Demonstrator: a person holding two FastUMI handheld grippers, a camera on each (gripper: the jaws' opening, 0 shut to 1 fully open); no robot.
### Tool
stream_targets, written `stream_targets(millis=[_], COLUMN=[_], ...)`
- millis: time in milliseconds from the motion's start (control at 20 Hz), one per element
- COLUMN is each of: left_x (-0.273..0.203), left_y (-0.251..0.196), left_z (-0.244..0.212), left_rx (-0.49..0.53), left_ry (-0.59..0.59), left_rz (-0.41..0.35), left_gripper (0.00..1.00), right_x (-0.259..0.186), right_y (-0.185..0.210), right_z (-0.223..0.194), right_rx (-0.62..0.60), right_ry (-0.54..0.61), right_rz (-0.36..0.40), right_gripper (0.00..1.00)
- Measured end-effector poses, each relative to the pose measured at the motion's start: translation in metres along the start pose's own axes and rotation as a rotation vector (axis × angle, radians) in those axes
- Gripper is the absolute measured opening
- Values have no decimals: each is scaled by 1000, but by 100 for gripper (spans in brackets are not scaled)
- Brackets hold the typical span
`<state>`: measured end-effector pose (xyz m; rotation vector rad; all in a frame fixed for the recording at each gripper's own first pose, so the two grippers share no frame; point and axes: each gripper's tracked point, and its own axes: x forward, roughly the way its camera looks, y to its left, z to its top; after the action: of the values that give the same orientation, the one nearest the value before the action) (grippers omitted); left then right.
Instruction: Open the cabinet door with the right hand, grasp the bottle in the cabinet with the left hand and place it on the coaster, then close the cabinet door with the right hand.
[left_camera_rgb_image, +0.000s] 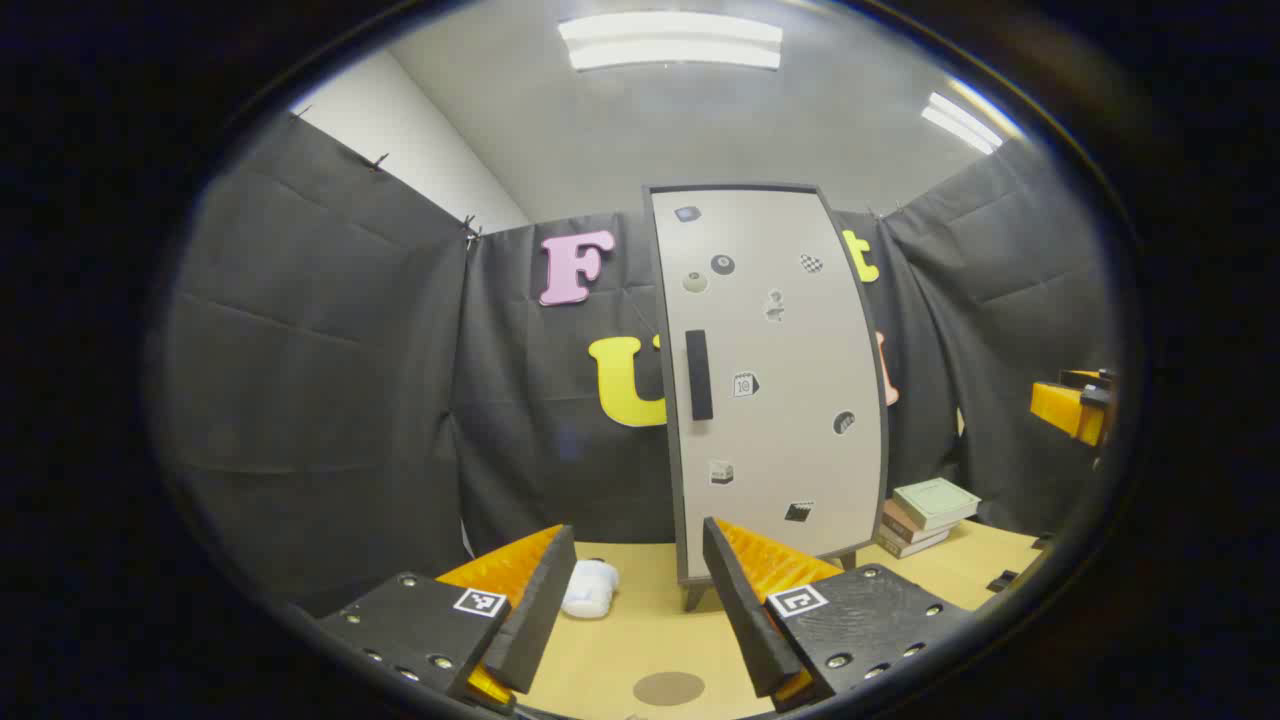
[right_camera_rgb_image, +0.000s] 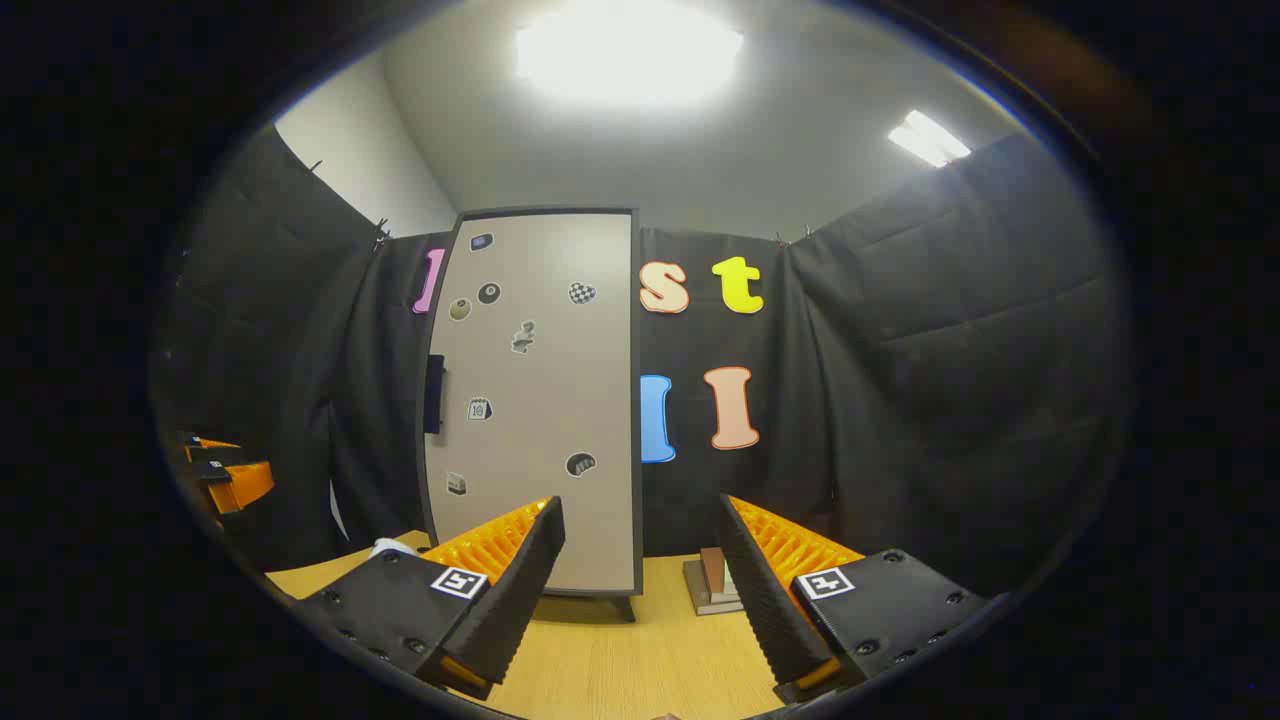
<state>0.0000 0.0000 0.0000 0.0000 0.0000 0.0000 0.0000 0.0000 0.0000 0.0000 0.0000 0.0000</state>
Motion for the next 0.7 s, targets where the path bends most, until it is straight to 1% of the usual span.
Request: stream_targets(millis=[250,350,400,700], left_x=[-3,-4,-5,-3], left_y=[-3,-5,-7,-25], left_z=[1,2,3,5], left_rx=[6,9,11,12], left_ry=[-4,-9,-11,-13], left_rz=[9,9,10,19], left_gripper=[77,77,77,77], right_x=[-1,0,-1,3], right_y=[-8,-12,-13,-26], right_z=[1,1,0,-4], right_rx=[0,-4,-3,5], right_ry=[-2,-5,-5,-1], right_rz=[-1,-3,-2,9], right_gripper=[95,96,95,95])
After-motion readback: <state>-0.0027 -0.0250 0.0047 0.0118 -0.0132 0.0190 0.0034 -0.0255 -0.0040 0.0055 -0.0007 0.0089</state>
